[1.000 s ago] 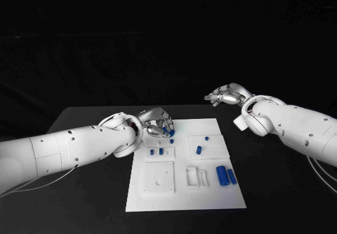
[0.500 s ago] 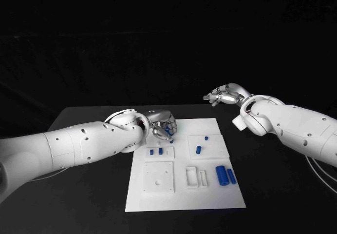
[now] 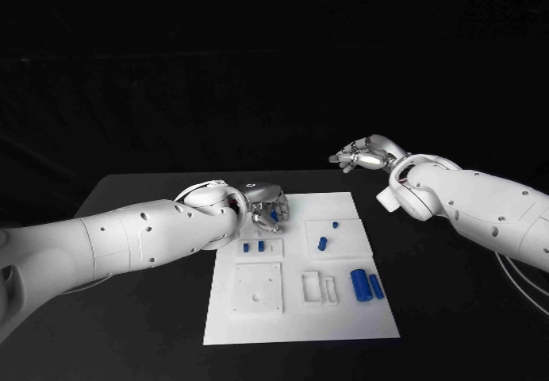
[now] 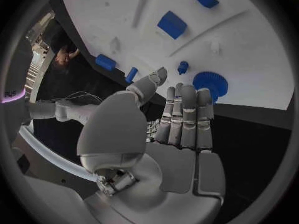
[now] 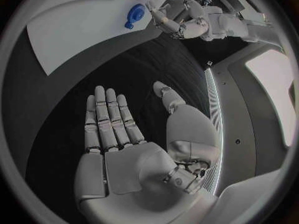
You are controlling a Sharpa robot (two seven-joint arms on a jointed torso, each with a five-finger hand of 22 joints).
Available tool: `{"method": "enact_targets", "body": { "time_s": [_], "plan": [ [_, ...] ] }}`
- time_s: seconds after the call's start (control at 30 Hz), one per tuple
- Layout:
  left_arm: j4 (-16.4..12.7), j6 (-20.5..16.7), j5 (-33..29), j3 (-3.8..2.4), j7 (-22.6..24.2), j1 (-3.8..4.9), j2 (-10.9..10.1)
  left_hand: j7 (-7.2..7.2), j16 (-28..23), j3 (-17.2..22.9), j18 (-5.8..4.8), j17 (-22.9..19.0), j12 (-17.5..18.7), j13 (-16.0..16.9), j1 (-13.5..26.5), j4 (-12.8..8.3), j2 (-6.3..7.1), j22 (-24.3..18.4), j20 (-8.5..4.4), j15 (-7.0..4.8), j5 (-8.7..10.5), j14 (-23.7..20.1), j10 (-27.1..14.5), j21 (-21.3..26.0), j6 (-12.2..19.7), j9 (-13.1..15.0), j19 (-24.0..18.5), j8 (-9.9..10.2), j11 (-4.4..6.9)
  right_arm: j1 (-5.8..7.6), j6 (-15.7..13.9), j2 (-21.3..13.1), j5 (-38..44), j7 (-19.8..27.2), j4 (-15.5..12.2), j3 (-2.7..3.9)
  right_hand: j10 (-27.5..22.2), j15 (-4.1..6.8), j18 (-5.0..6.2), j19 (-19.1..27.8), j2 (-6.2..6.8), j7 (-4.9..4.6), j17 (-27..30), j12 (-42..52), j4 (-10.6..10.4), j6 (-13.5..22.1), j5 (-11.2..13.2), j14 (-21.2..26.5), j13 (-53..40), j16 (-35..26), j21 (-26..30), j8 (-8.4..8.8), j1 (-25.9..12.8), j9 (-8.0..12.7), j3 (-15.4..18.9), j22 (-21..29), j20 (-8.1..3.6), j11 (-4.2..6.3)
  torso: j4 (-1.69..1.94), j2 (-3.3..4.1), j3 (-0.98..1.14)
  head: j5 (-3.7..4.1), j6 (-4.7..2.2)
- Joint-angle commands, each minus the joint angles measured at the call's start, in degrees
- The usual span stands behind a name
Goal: Assemble the parts on the task board
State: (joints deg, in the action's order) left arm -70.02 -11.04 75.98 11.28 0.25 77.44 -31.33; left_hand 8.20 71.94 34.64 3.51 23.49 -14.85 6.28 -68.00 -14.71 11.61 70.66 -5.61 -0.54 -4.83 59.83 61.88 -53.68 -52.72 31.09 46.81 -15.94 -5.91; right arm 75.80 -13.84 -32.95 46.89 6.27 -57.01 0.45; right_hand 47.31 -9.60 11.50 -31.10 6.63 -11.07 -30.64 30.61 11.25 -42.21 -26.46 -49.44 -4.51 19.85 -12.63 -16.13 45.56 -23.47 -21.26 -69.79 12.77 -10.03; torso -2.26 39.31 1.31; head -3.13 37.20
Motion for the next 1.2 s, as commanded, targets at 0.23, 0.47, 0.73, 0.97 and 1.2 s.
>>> {"method": "enact_targets", "body": {
  "time_s": [0.23, 0.47, 0.73, 0.97, 1.2],
  "plan": [
    [1.9, 1.5, 0.9, -0.02, -0.5, -0.86, 1.2, -0.08, 0.5, 0.6, 1.57, 0.2, 1.3, -0.5, -0.9, -0.1, -1.01, 0.3, -0.35, 0.29, -0.99, 0.2, 0.3, 0.1, -0.1, -0.2, 0.6, 0.2, -0.29, -0.01, 0.7, 0.2, 0.0, 0.4, -0.1, 0.04, 0.2, 0.14, 0.03, 0.1, -0.26, -1.97, 0.1, 0.0, -0.4, 0.5, -0.4, 0.4, 0.1, -0.3, 0.4, -0.31, 0.1, 0.1, 0.0, -0.1, 0.2, -0.09, 0.03, -0.04, 0.01, 0.03, 0.0],
    [3.4, 1.4, 1.2, -0.01, -0.4, -1.39, 1.7, -0.13, 0.8, 0.8, 1.67, 0.2, 1.6, -0.6, -1.3, -0.4, -1.58, 0.4, -0.31, 0.3, -1.29, 0.3, 0.5, 0.0, -0.3, -0.3, 0.8, 0.1, -0.31, -0.01, 0.7, 0.1, 0.0, 0.4, -0.1, 0.04, 0.2, 0.14, 0.04, 0.1, -0.27, -1.98, 0.1, 0.0, -0.4, 0.5, -0.4, 0.4, 0.1, -0.3, 0.4, -0.32, 0.1, 0.1, 0.0, -0.1, 0.2, -0.09, -0.01, 0.03, 0.05, 0.08, 0.07],
    [5.2, 1.5, 1.2, -0.01, -0.3, -2.18, 2.6, -0.22, 0.9, 1.0, 1.71, 0.3, 2.1, -0.8, -1.3, -0.5, -2.22, 0.6, -0.22, 0.38, -1.54, 0.2, 0.7, 0.0, -0.6, -0.4, 0.8, 0.0, -0.38, -0.01, 0.7, 0.2, 0.0, 0.4, -0.3, 0.04, 0.2, 0.14, 0.05, 0.1, -0.29, -1.98, 0.1, 0.0, -0.4, 0.5, -0.4, 0.4, 0.1, -0.3, 0.4, -0.32, 0.1, 0.1, 0.1, -0.1, 0.21, -0.09, 0.02, 0.04, -0.03, 0.17, 0.09],
    [5.7, 3.0, 1.2, -0.01, 0.6, -2.38, 2.6, -0.19, 1.6, 1.0, 1.91, 0.5, 2.0, -0.7, -1.3, -0.6, -3.07, 0.9, -0.42, 0.04, -1.58, 0.9, 2.0, -0.4, -0.6, -0.5, 1.4, 0.0, -0.03, -0.01, 0.8, 0.1, 0.0, 0.4, -0.5, 0.04, 0.2, 0.15, 0.06, 0.1, -0.29, -1.98, 0.1, 0.0, -0.4, 0.5, -0.4, 0.4, 0.2, -0.3, 0.4, -0.33, 0.1, 0.1, 0.1, -0.1, 0.21, -0.09, 0.12, -0.02, -0.07, 0.35, 0.3],
    [5.8, 4.0, 1.8, 0.0, 0.6, -2.38, 2.6, -0.5, 2.2, 0.9, 2.0, 0.7, 1.7, -0.5, -1.0, -0.5, -4.34, 1.2, -0.87, -0.58, -1.41, 1.8, 3.7, -0.8, -1.4, -0.5, 2.2, -0.4, 0.6, -0.01, 0.7, 0.1, 0.0, 0.4, -0.6, 0.04, 0.2, 0.15, 0.06, 0.1, -0.31, -1.97, 0.1, 0.0, -0.4, 0.5, -0.4, 0.4, 0.2, -0.3, 0.4, -0.34, 0.2, 0.1, 0.1, -0.1, 0.22, -0.08, 0.18, -0.03, -0.06, 0.39, 0.33]
  ]
}}
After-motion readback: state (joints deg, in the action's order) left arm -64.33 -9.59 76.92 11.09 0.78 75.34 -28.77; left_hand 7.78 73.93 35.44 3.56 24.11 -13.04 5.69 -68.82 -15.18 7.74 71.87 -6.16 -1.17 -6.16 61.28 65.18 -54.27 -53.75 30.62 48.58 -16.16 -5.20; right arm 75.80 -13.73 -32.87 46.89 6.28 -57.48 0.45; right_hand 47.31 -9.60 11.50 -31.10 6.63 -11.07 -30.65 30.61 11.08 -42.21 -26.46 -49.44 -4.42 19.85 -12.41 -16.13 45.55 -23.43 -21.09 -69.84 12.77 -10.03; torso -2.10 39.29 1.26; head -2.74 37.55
